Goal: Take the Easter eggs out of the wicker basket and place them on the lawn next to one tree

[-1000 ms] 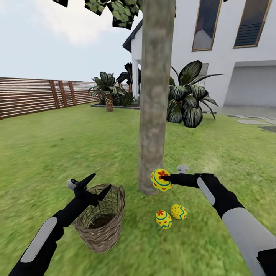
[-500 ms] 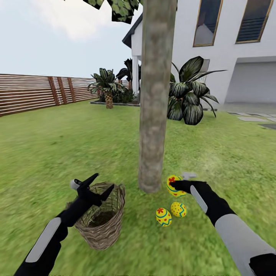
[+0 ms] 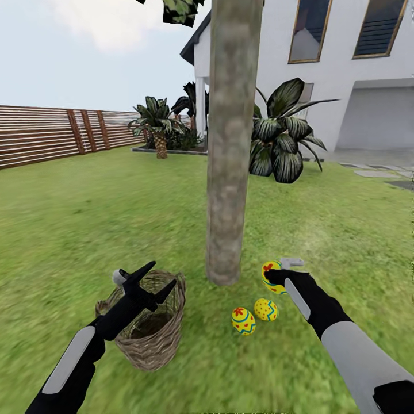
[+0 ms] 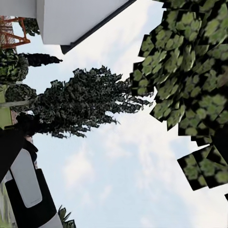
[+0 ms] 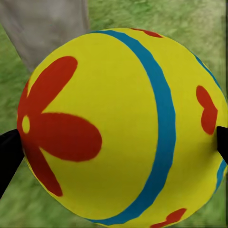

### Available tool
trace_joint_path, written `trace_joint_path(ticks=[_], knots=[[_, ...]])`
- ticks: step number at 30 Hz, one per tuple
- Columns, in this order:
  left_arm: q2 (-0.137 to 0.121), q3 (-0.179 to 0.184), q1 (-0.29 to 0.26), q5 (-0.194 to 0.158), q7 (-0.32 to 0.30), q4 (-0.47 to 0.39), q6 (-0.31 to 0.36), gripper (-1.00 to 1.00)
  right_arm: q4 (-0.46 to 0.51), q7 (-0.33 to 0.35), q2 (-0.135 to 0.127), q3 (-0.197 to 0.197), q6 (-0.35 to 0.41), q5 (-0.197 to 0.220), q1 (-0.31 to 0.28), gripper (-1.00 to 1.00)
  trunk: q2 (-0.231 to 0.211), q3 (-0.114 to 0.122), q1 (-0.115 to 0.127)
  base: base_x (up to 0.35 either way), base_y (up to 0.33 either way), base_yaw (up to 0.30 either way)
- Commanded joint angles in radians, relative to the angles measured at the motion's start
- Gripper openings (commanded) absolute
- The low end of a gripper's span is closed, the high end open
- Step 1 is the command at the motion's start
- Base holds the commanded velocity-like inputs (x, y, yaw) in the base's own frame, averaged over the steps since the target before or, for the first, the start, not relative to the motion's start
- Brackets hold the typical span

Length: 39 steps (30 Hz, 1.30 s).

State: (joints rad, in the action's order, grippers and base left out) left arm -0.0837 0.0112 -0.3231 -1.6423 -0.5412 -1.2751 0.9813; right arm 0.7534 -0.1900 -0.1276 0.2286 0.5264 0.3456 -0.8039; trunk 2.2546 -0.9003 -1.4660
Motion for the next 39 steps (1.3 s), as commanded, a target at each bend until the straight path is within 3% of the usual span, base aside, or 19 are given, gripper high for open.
trace_joint_path(ticks=[1,39], knots=[[-0.001,0.002,-0.001,0.001,-0.004,0.000,0.002,1.00,0.002,-0.009,-0.001,0.006,0.003,0.010,-0.001,-1.00,0.000,-0.002,0.000,0.000,0.000,-0.221],[0.004,0.003,-0.001,0.001,-0.003,0.000,-0.004,1.00,0.001,-0.008,-0.001,0.005,0.002,0.018,-0.001,-1.00,0.000,-0.002,0.000,0.000,0.000,-0.281]])
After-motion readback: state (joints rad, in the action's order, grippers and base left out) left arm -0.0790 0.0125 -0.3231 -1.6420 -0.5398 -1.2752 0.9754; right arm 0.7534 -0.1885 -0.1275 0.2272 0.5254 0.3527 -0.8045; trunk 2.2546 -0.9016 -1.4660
